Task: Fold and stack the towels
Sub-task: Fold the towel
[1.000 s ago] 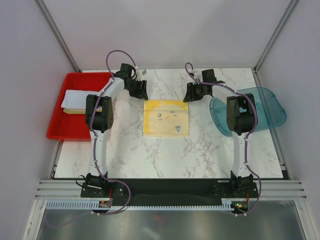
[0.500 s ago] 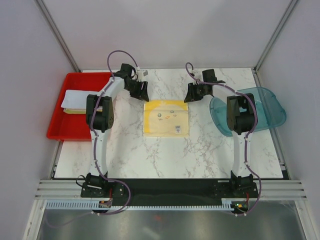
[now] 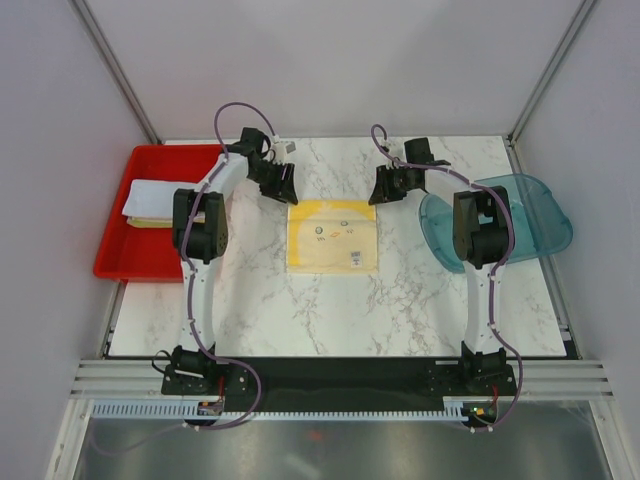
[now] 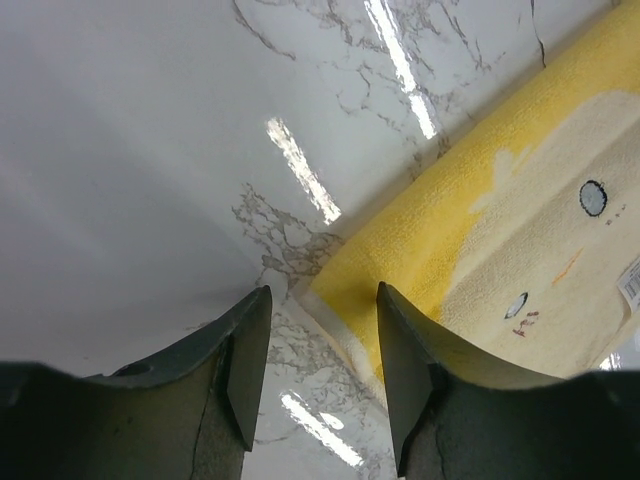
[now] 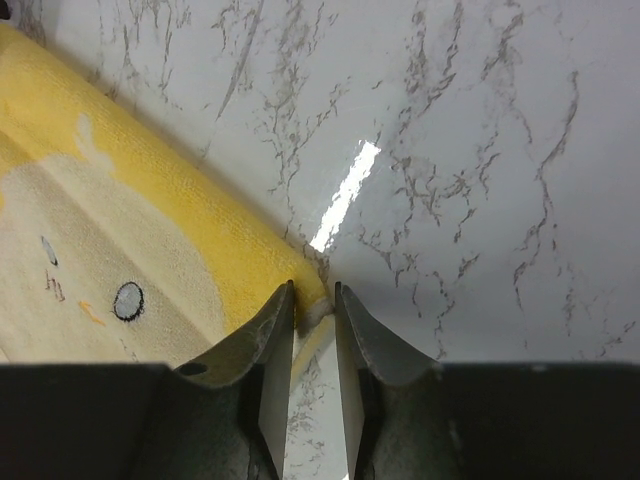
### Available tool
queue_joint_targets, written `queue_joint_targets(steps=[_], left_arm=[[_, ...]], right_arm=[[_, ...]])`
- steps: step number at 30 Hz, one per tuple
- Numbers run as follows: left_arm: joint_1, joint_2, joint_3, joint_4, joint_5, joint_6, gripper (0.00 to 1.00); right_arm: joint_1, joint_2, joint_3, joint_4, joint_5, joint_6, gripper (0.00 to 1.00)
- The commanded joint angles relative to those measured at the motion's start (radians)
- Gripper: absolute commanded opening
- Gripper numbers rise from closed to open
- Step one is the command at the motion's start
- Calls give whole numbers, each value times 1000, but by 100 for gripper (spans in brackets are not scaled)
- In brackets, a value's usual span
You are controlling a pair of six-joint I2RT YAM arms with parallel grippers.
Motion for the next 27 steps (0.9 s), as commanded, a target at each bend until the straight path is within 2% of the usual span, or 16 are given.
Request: queue_joint_targets(steps=[1,6,8,12,13,15,16,22,27], left_arm=[[5,49,65,-36,9,16,54],[5,56,74,-41,25,22,49],[5,59,80,-46,28,21,44],[5,68,93,-49,46,16,21],[5,72,102,-49,54,15,13],[4,76,111,-49,78,10,3],[4,80,123,-47,75,4,2],[5,48,137,-33,42,-28,2],[4,-36,97,16,32,-44,2]], right_arm=[[-5,28,41,-4,-12,-20,30],[-6,31,43,-6,-12,-21,26],[-6,34,43,-4,-13,-21,24],[-6,43,56,-4,-16,-21,20],[-6,46,58,-4,-16,-23,15],[-5,48,63,-4,-19,-24,8],[-6,49,64,-4,-21,-30,0],[-6,11,67,4,-24,-57,0],[-8,-38,38,28,-22,-73,0]])
